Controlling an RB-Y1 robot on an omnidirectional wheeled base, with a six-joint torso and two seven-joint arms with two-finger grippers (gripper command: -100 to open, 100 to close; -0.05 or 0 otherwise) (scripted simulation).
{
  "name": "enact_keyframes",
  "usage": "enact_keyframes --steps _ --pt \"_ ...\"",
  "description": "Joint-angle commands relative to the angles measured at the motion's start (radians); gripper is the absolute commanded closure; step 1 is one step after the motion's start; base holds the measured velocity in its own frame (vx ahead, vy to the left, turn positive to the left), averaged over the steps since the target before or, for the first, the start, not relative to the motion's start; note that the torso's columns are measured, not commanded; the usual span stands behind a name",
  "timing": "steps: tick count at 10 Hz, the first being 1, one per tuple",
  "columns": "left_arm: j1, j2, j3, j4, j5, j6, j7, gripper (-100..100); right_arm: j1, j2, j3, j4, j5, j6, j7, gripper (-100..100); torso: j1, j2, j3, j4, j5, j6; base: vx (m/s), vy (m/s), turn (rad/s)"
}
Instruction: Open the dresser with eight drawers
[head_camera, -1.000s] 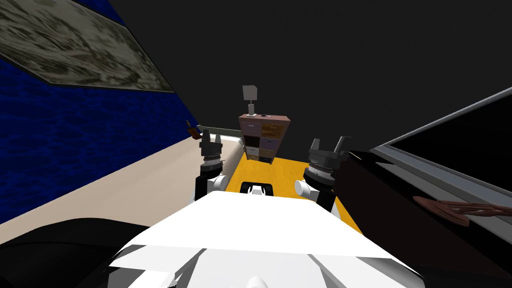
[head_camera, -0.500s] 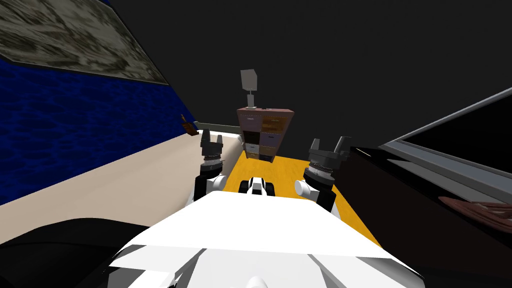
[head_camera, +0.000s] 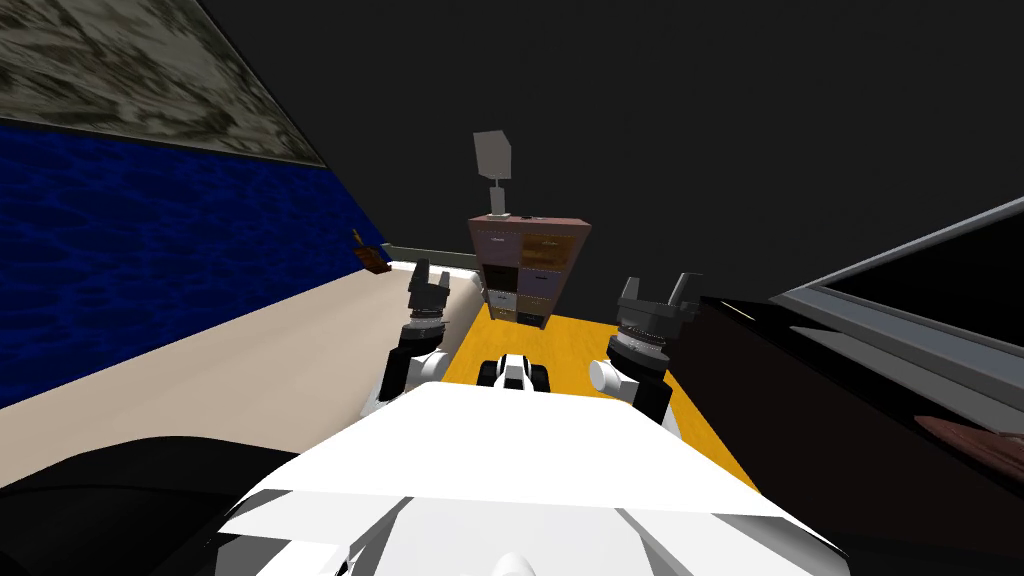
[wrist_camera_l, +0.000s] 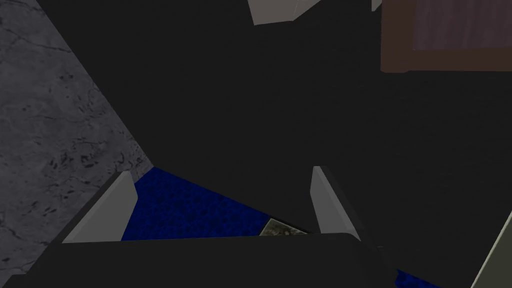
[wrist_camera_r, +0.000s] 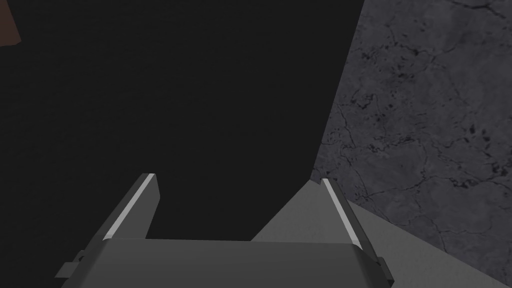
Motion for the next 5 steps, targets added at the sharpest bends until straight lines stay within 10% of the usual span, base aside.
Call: enact_keyframes --steps 1,5 --pt "-0.007 0.018 0.002 -0.012 0.013 0.059 0.004 -100 0.0 0.0 0.0 0.0 0.0 0.0 0.0 0 0.0 0.002 0.002 0.001 0.0 0.0 0.112 -0.057 0.007" --pt "-0.015 0.025 0.006 -0.026 0.033 0.139 0.013 -100 0.0 0.0 0.0 0.0 0.0 0.0 0.0 0 0.001 0.001 0.001 0.001 0.0 0.0 0.12 -0.044 0.007"
